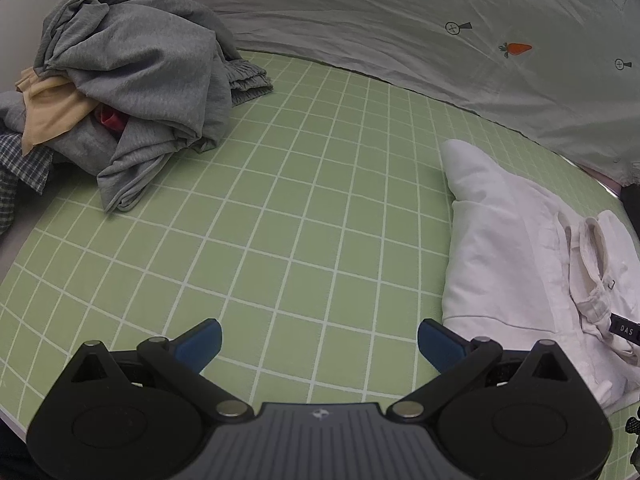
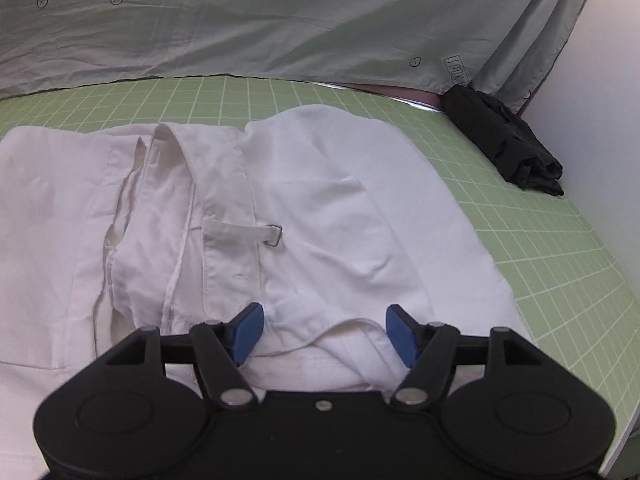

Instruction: Fold clothes

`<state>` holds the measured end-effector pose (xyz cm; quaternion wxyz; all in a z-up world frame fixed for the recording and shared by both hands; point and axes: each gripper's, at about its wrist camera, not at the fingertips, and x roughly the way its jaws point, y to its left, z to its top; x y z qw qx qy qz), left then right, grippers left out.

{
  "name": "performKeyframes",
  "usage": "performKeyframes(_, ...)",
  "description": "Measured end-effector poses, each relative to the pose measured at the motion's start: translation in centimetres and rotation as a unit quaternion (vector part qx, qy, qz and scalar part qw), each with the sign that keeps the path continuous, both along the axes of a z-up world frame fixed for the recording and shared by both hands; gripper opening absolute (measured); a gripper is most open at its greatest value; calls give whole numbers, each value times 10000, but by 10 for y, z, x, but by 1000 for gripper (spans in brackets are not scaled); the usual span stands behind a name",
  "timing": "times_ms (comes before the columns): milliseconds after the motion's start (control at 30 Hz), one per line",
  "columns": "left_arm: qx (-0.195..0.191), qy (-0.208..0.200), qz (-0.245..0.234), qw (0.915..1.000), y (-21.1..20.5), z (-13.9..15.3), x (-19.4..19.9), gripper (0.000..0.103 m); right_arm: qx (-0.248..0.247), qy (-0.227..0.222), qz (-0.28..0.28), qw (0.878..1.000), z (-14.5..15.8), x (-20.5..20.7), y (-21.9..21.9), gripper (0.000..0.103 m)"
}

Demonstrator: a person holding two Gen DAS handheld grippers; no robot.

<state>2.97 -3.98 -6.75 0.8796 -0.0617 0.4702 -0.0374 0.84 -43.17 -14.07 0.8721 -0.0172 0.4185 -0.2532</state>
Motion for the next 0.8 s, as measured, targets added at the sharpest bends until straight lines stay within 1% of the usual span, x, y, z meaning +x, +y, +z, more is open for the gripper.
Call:
performKeyframes(100,-120,27,7,9999,-1,-2,2,103,225,-13,-66,9997,7,-2,-7,70)
performKeyframes(133,-146,30,-2,9999,-3,-2,3,103,304,-35,-80,9995,9,-3,-10,75)
performKeyframes(167,-170,33,-12,9998,-4,-2,4,103,336,-58,-129,9993,12,-6,-11,84)
performKeyframes(300,-252,78,-37,9996,-15,-4,6,103,505,-192,-222,9983,21,-19,-16,90)
performKeyframes(367,-241,124,-23,9996,-22,-6,8,103,647,-310,-274,9970,26,-28,-20,100)
performKeyframes(500,-409,242,-60,9989,-37,-12,12,103,1001,-581,-437,9923,36,-44,-34,103)
performKeyframes(567,-462,309,-122,9984,-47,-17,14,103,1027,-683,-448,9914,41,-50,-41,103)
performKeyframes(667,-458,395,-195,9980,-61,-24,19,102,902,-624,-391,9932,45,-57,-49,103)
performKeyframes(733,-553,435,-290,9971,-70,-28,23,102,832,-585,-472,9937,46,-64,-54,103)
performKeyframes(800,-653,475,-402,9959,-78,-32,28,101,861,-574,-629,9926,46,-72,-60,103)
